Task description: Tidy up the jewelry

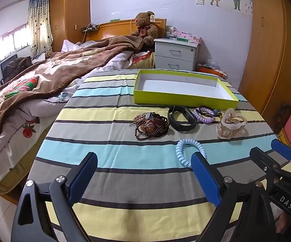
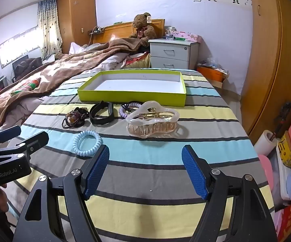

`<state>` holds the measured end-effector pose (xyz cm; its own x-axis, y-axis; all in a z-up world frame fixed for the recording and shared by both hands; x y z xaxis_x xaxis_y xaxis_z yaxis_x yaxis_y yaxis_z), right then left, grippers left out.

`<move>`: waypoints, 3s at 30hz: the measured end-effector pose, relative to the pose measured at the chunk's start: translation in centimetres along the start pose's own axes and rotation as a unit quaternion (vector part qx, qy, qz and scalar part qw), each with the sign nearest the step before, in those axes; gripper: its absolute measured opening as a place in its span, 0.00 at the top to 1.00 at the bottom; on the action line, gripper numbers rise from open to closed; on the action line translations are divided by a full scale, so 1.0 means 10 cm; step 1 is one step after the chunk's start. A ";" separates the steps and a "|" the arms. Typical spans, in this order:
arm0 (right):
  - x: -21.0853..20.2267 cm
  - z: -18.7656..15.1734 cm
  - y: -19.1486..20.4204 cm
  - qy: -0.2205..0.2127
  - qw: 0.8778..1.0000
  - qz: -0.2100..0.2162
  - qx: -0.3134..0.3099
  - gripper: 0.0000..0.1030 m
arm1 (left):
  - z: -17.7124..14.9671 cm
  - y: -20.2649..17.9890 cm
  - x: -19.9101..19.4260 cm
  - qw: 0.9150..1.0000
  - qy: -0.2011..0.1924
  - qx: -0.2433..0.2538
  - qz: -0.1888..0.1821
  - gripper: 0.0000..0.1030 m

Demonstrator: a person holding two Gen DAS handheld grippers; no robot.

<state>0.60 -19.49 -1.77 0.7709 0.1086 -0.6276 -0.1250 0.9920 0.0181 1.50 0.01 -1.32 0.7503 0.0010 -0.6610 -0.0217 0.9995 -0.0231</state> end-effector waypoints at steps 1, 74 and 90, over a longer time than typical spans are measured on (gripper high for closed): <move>0.01 0.00 0.01 0.006 1.000 -0.004 -0.008 0.28 | 0.00 0.00 0.00 1.000 0.000 0.002 0.002 0.08; -0.04 -0.05 0.05 -0.001 1.000 0.002 0.001 0.28 | -0.08 0.06 0.02 1.000 0.020 -0.008 0.016 0.08; -0.04 -0.03 0.04 0.000 1.000 0.002 0.003 0.28 | -0.09 0.06 0.02 1.000 0.022 -0.007 0.014 0.08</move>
<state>0.05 -19.18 -1.79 0.7709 0.1134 -0.6268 -0.1244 0.9919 0.0264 1.02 0.60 -2.14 0.7190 0.0278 -0.6945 -0.0527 0.9985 -0.0146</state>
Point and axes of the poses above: each gripper's, at about its wrist camera, not at the fingertips, and x roughly the way its jaws point, y to its left, z to its top, the point moved 2 cm from there along x, roughly the way its jaws point
